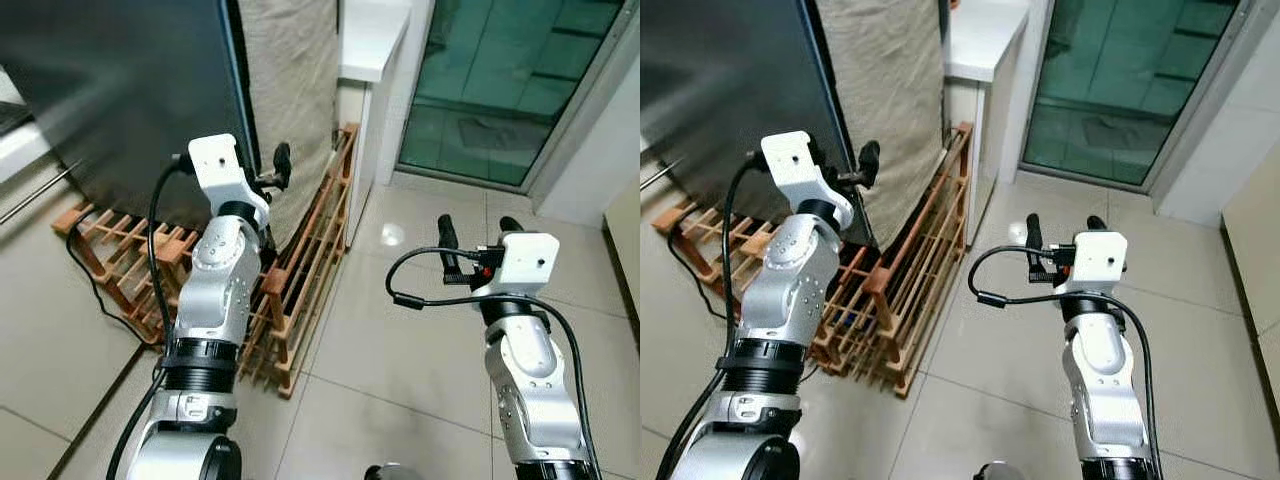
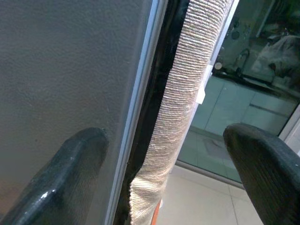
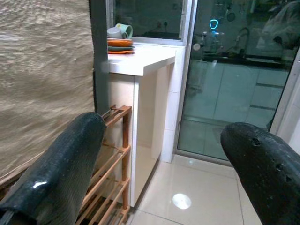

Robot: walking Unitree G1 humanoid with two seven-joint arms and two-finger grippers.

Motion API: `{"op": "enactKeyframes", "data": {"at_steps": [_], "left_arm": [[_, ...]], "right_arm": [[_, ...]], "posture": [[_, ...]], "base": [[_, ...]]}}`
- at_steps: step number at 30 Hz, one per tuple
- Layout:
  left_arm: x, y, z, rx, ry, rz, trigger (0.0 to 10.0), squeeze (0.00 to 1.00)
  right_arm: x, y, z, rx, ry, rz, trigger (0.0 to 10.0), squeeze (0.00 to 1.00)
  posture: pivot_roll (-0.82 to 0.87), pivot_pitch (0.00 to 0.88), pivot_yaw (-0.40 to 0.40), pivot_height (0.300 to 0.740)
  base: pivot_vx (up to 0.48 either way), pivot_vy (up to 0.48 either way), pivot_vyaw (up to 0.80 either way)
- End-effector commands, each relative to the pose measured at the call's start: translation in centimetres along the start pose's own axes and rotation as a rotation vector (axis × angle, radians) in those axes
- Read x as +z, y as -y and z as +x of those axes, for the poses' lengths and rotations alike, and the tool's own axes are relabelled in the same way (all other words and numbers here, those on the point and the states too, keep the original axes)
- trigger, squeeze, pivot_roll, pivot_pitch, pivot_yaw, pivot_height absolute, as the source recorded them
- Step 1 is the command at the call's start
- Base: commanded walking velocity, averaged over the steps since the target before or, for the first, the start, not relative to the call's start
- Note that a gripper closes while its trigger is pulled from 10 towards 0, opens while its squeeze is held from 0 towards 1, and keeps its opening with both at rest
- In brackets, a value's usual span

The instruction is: Restocking fridge

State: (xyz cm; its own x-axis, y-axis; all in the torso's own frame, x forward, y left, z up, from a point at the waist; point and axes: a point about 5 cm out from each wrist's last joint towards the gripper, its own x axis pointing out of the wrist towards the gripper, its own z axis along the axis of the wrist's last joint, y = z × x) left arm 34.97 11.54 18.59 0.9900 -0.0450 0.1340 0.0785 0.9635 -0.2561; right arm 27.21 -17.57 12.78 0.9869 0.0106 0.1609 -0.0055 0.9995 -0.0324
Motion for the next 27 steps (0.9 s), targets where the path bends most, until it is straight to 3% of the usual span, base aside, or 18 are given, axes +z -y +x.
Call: {"op": "enactKeyframes", "data": {"at_steps": [1,16,27], "left_arm": [[0.2,0.3,0.3,0.005,0.008,0.003,10.0,0.0],[1.1,2.7,2.2,-0.044,0.03,-0.041,10.0,0.0],[1.1,3.0,3.4,-0.035,0.036,-0.029,10.0,0.0]], "right_arm": [[0.4,-0.2,0.4,0.012,0.009,0.001,10.0,0.01],[0.5,-0.2,0.5,-0.002,0.017,0.005,10.0,0.0],[0.4,-0.1,0.3,-0.009,0.014,0.0,10.0,0.0]], "posture": [[-0.15,0.0,0.01,0.74],[-0.16,0.0,0.028,0.74],[-0.17,0.0,0.032,0.74]], "base": [[0.0,0.0,0.0],[0.0,0.0,0.0],[0.0,0.0,0.0]]}}
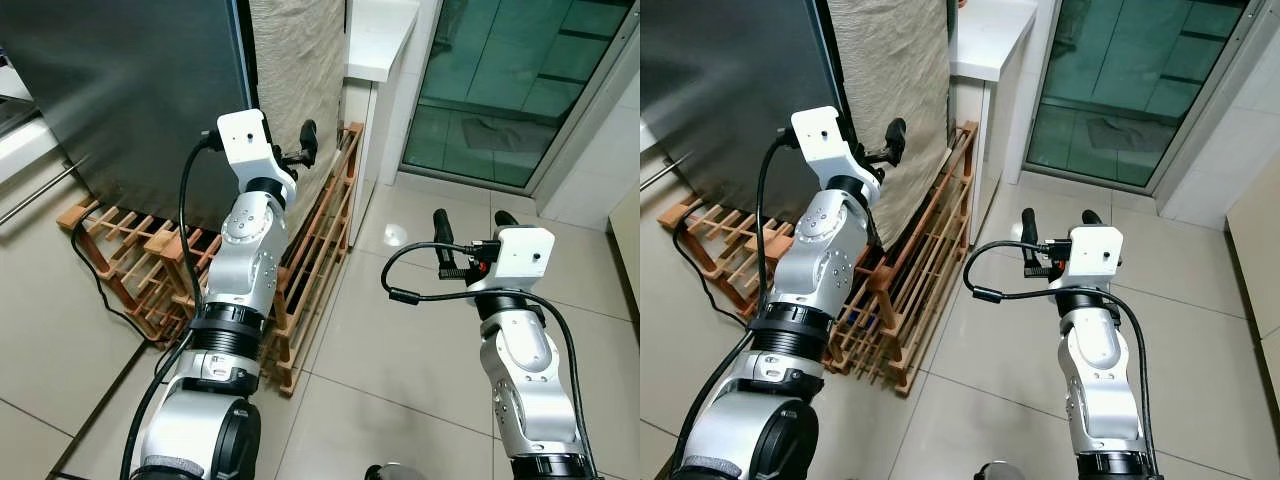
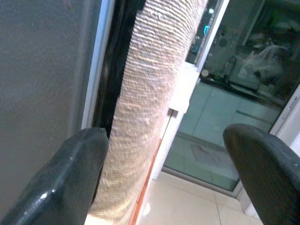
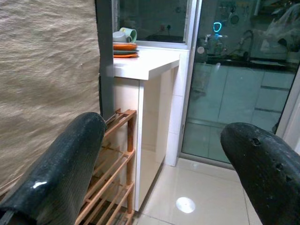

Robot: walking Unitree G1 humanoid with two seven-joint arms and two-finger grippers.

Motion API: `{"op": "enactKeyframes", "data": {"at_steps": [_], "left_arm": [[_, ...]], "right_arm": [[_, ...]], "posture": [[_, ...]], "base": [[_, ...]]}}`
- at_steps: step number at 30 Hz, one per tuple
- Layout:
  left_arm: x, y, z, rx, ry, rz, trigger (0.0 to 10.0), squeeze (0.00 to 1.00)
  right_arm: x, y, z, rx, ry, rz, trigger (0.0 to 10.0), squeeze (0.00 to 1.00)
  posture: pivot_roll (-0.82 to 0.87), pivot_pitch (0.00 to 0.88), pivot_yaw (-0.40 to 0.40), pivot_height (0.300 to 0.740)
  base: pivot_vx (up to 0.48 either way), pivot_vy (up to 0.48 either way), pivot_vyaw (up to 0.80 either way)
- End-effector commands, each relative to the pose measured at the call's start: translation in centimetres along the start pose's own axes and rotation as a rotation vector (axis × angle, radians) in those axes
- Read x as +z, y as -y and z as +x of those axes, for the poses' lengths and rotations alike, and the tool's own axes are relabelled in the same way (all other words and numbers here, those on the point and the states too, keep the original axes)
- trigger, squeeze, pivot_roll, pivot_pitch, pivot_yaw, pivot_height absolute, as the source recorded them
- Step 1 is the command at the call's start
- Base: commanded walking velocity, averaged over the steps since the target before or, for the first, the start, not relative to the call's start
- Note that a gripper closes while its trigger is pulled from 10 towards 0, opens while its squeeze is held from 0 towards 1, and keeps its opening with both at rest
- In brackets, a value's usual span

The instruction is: Restocking fridge

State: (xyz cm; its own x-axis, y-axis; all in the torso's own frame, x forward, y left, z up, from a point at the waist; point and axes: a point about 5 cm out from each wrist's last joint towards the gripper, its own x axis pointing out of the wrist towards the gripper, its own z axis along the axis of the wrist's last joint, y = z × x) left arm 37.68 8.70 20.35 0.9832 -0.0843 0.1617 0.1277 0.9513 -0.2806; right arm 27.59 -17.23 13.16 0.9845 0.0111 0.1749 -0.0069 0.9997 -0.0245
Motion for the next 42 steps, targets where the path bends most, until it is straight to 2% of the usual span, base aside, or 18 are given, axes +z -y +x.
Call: {"op": "enactKeyframes", "data": {"at_steps": [1,13,24,34,37,42], "left_arm": [[0.5,0.0,0.5,0.014,0.019,0.006,10.0,0.0],[0.4,0.7,1.4,0.002,0.02,0.006,10.0,0.0],[1.1,4.1,2.1,-0.151,0.022,-0.157,10.0,0.0],[0.4,5.2,2.1,-0.178,-0.008,-0.134,10.0,0.0],[-0.2,6.2,1.8,-0.258,-0.041,-0.167,10.0,0.0],[-0.1,6.8,1.4,-0.326,-0.026,-0.192,10.0,0.0]], "right_arm": [[0.1,0.3,-0.1,-0.01,-0.001,-0.008,10.0,0.0],[0.1,0.4,-0.3,-0.016,-0.001,-0.012,10.0,0.0],[0.3,0.4,-0.1,-0.016,0.007,-0.019,10.0,0.0],[0.3,0.3,0.0,-0.016,0.01,-0.015,10.0,0.0],[0.3,0.1,0.0,-0.014,0.01,-0.01,10.0,0.0],[0.3,0.0,0.0,-0.012,0.01,-0.006,10.0,0.0]], "posture": [[-0.17,0.0,0.032,0.74],[-0.19,0.0,0.039,0.74],[-0.2,0.0,0.04,0.74],[-0.2,0.0,0.043,0.74],[-0.2,0.0,0.043,0.74],[-0.19,0.0,0.043,0.74]], "base": [[0.0,0.0,0.0],[0.0,0.0,0.0],[0.0,0.0,0.0],[0.0,0.0,0.0],[0.0,0.0,0.0],[0.0,0.0,0.0]]}}
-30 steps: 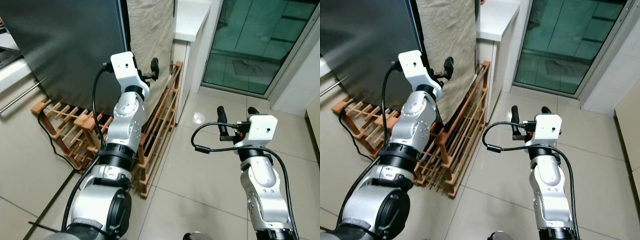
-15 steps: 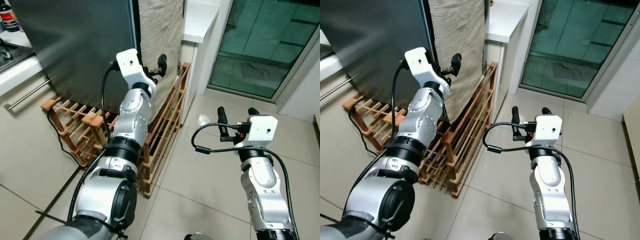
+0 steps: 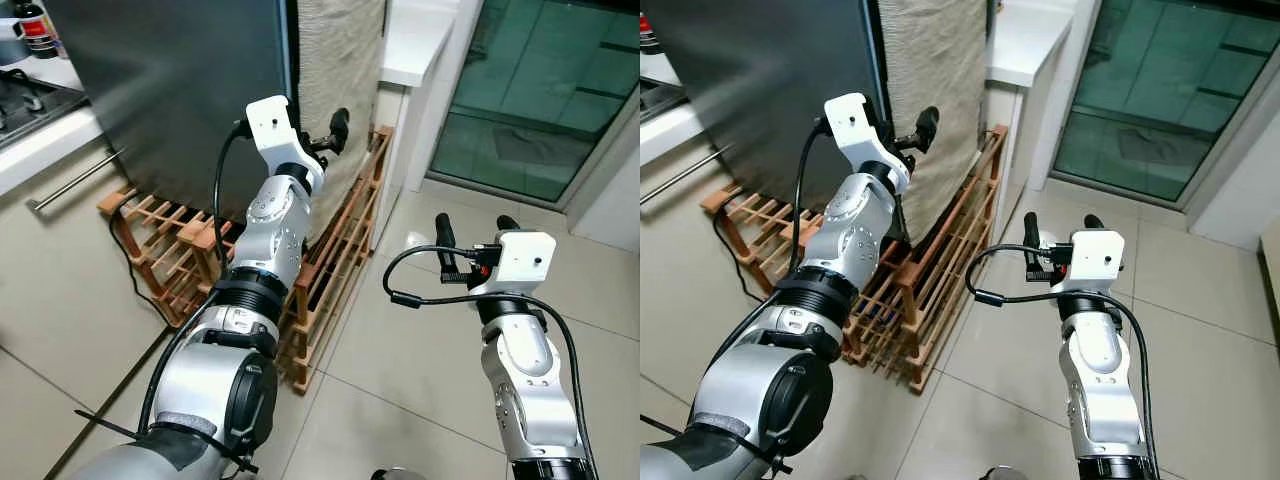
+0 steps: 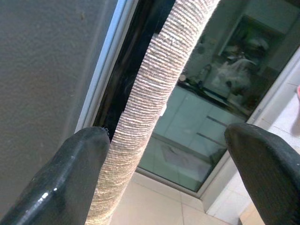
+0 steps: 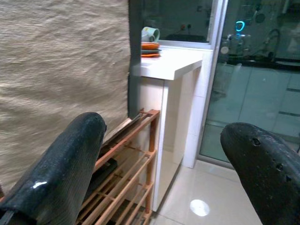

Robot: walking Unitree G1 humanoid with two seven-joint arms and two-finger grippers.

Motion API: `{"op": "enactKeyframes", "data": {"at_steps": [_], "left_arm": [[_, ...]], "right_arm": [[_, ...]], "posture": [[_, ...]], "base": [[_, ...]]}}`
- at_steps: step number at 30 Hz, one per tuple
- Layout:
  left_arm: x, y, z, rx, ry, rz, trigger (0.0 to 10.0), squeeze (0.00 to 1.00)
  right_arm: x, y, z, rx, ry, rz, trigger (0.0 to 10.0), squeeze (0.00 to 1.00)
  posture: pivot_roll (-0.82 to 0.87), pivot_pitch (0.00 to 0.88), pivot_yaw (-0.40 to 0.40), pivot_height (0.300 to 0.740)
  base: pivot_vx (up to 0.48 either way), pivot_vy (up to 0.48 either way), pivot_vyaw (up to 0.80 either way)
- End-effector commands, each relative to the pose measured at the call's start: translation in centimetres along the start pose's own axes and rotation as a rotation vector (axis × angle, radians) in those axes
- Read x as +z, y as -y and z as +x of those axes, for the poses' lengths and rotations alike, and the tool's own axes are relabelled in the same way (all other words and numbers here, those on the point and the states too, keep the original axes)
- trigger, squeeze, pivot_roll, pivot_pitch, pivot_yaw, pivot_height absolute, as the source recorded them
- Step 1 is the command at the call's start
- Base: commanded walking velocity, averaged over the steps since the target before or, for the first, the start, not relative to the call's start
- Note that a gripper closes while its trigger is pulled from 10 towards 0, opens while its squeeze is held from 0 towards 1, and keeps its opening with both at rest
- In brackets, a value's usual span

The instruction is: Restocking fridge

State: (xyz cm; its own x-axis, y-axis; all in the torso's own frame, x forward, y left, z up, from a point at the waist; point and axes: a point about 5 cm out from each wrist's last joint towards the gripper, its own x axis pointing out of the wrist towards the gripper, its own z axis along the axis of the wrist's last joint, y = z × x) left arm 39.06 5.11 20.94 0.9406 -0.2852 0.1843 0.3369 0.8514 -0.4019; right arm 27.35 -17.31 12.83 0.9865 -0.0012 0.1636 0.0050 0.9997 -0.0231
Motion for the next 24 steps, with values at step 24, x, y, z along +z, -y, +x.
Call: {"op": "enactKeyframes", "data": {"at_steps": [24], "left_arm": [[2.7,-7.0,-11.9,0.225,0.102,0.286,10.0,0.0]], "right_arm": [[1.7,1.3,-1.2,-0.086,0.049,0.018,10.0,0.0]], "posture": [[-0.08,0.0,-0.002,0.74]], "base": [[0.0,0.0,0.0]]}}
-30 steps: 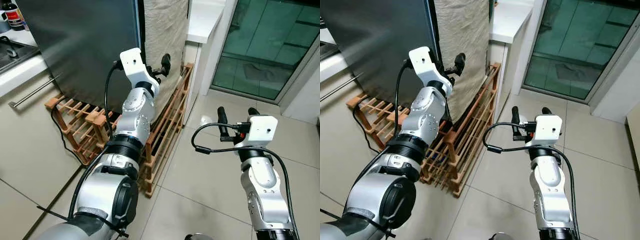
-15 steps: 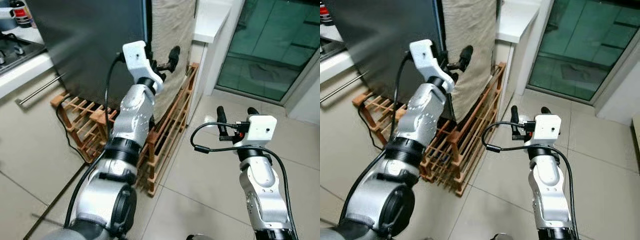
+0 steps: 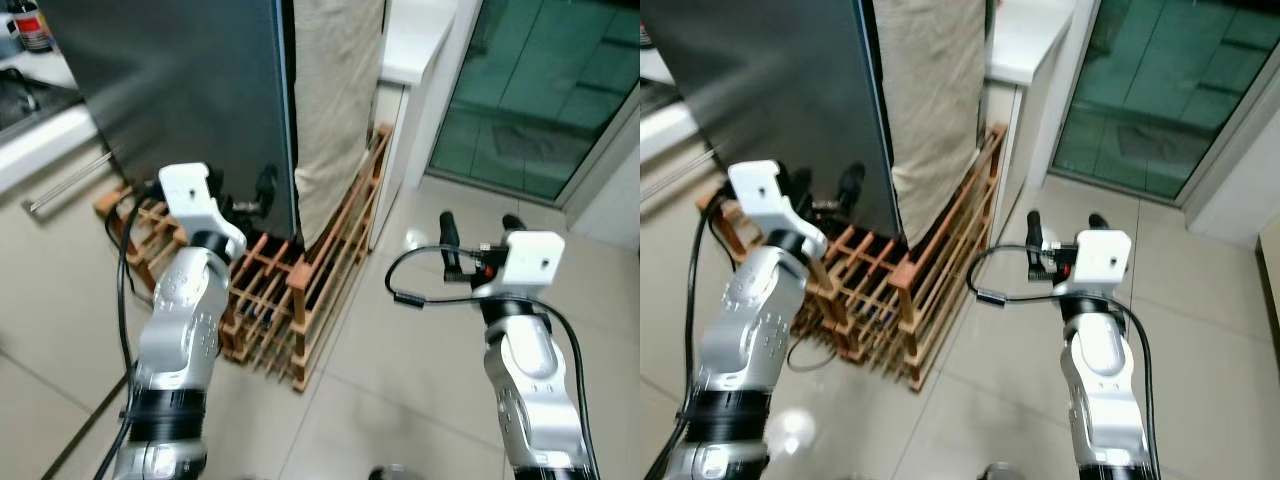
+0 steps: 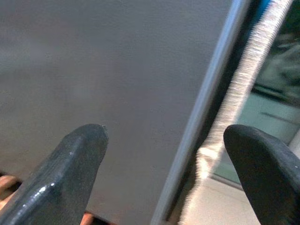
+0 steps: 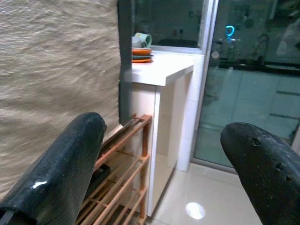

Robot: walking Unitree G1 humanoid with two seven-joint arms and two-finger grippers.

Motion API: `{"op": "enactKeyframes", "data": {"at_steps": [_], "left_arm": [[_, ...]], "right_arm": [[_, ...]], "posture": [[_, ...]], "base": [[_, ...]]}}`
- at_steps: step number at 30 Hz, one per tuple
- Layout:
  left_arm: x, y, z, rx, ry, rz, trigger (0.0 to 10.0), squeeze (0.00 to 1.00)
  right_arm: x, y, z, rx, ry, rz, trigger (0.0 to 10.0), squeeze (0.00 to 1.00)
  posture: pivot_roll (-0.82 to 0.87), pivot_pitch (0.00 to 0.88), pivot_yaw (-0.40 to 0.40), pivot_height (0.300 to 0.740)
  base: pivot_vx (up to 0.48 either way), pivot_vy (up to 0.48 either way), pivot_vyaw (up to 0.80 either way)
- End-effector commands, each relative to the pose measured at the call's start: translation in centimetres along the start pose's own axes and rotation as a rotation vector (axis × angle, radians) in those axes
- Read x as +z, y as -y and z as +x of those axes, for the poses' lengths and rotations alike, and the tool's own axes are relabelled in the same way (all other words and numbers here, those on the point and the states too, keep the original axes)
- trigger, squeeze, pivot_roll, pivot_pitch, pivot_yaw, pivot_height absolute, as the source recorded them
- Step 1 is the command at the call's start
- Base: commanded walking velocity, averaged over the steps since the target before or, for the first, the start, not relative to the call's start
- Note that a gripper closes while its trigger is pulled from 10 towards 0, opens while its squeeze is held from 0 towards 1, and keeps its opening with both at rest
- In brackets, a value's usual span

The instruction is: Restocking fridge

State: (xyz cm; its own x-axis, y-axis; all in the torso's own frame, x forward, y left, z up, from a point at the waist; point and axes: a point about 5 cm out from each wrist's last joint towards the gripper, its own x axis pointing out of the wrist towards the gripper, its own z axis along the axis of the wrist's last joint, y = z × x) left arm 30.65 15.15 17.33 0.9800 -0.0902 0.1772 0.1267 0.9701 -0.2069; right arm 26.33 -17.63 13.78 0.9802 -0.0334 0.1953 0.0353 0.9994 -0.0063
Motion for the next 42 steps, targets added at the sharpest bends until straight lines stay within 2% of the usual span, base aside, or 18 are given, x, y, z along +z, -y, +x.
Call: {"op": "enactKeyframes", "data": {"at_steps": [1,4,7,10,13,15,17,23,26,30,35,42], "left_arm": [[1.8,-0.5,-0.6,0.058,0.07,0.066,10.0,0.0],[2.5,-0.8,-0.9,0.077,0.091,0.099,10.0,0.0],[3.1,-0.9,-1.0,0.095,0.128,0.084,10.0,0.0],[4.6,-0.3,-0.9,0.135,0.235,-0.014,10.0,0.0],[5.6,-0.1,-0.5,0.172,0.265,-0.039,10.0,0.0],[6.0,0.4,-0.1,0.149,0.275,-0.04,10.0,0.0],[6.5,1.3,0.1,0.097,0.29,0.002,10.0,0.0],[7.0,3.1,0.7,-0.007,0.307,0.04,10.0,0.0],[7.1,3.1,1.1,0.005,0.315,0.019,10.0,0.0],[7.6,3.0,1.0,0.006,0.352,-0.012,10.0,0.0],[9.0,2.8,0.8,0.01,0.422,-0.001,10.0,0.0],[9.5,2.9,0.9,0.004,0.449,-0.007,10.0,0.0]], "right_arm": [[0.9,1.3,-0.4,-0.071,0.029,0.007,10.0,0.0],[1.2,1.6,-0.7,-0.084,0.037,0.007,10.0,0.0],[1.6,1.6,-0.6,-0.086,0.068,-0.012,10.0,0.0],[4.4,1.3,0.3,-0.075,0.229,-0.041,10.0,0.0],[5.7,1.1,0.7,-0.085,0.281,-0.045,10.0,0.0],[6.1,1.1,1.0,-0.089,0.293,-0.053,10.0,0.0],[6.7,0.9,1.3,-0.085,0.31,-0.067,10.0,0.0],[7.1,0.4,1.9,-0.059,0.325,-0.088,10.0,0.0],[7.2,0.1,2.0,-0.044,0.328,-0.094,10.0,0.0],[8.2,0.1,1.9,-0.052,0.386,-0.108,10.0,0.0],[10.0,-0.3,2.0,-0.051,0.462,-0.134,10.0,0.0],[10.5,-0.6,2.3,-0.037,0.485,-0.143,10.0,0.0]], "posture": [[-0.08,0.0,-0.003,0.74],[-0.08,0.0,-0.005,0.74],[-0.08,0.0,-0.003,0.74],[-0.09,0.0,-0.001,0.74],[-0.09,0.0,-0.002,0.74],[-0.1,0.0,-0.007,0.74],[-0.1,0.0,-0.009,0.74],[-0.1,0.0,-0.007,0.74],[-0.11,0.0,-0.004,0.74],[-0.11,0.0,-0.002,0.74],[-0.11,0.0,0.0,0.74],[-0.1,0.0,-0.004,0.74]], "base": [[0.0,0.0,0.0],[0.0,0.0,0.0],[0.0,0.0,0.0],[0.0,0.0,0.0],[0.0,0.0,0.0],[0.0,0.0,0.0],[0.0,0.0,0.0],[0.0,0.0,0.0],[0.0,0.0,0.0],[0.0,0.0,0.0],[0.401,0.0,0.0],[0.43,0.0,0.0]]}}
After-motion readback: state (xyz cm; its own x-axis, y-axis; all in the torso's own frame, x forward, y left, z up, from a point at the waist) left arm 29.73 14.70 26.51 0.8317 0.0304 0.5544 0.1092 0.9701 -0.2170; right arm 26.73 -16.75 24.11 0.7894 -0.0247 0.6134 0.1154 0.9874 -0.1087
